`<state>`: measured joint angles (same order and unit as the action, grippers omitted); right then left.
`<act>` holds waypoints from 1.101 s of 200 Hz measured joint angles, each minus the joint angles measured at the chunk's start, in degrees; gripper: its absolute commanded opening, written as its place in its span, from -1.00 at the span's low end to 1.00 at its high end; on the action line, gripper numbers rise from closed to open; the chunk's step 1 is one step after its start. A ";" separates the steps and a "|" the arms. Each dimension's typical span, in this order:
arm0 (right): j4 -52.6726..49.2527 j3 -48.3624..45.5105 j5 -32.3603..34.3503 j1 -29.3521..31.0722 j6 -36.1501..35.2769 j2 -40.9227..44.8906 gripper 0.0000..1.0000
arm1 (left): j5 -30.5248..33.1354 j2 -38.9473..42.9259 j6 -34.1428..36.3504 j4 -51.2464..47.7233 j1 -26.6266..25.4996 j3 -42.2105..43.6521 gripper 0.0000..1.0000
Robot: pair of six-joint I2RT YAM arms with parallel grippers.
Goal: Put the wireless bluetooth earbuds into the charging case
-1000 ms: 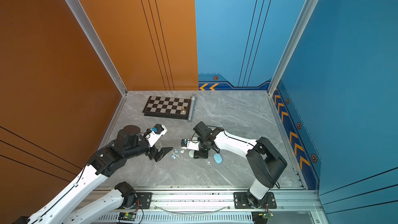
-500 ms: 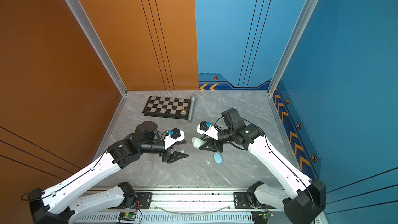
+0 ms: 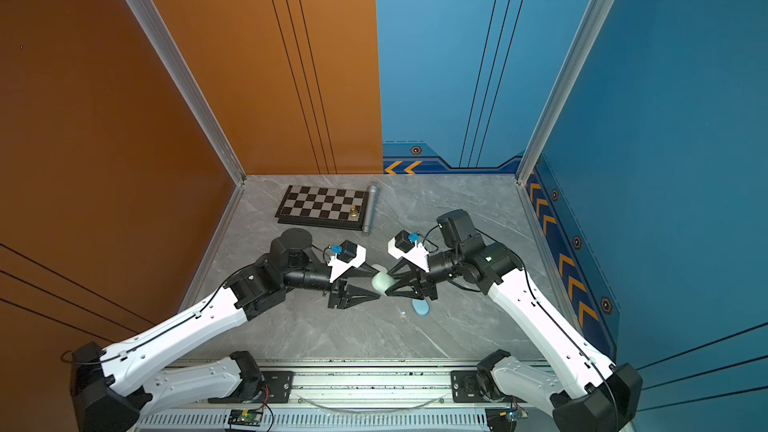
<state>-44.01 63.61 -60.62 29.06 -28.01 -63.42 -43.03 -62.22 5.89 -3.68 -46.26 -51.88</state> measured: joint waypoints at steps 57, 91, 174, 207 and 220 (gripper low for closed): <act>-0.61 0.00 -0.85 -0.22 0.00 0.33 -0.77 | -0.79 -1.53 -1.51 0.68 0.00 -0.76 -0.23; -1.05 0.09 -0.74 -0.37 -0.02 0.44 -0.78 | -1.03 -2.01 -1.73 0.50 -0.04 -1.18 -0.43; -1.03 0.09 0.57 -0.57 1.38 1.03 -0.44 | -0.72 -2.43 -1.90 0.46 -0.33 -1.51 -1.00; -0.61 0.09 1.66 -0.59 2.60 1.53 -0.29 | -0.26 -2.43 -1.90 0.46 -0.39 -1.51 -1.00; -0.13 0.02 2.23 -0.63 3.08 1.92 -0.23 | 0.11 -2.40 -1.90 0.55 -0.39 -1.55 -1.00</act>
<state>-44.14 63.64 -58.39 28.42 -24.93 -61.49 -42.92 -64.62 3.99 -3.14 -46.65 -53.43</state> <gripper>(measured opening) 0.417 0.406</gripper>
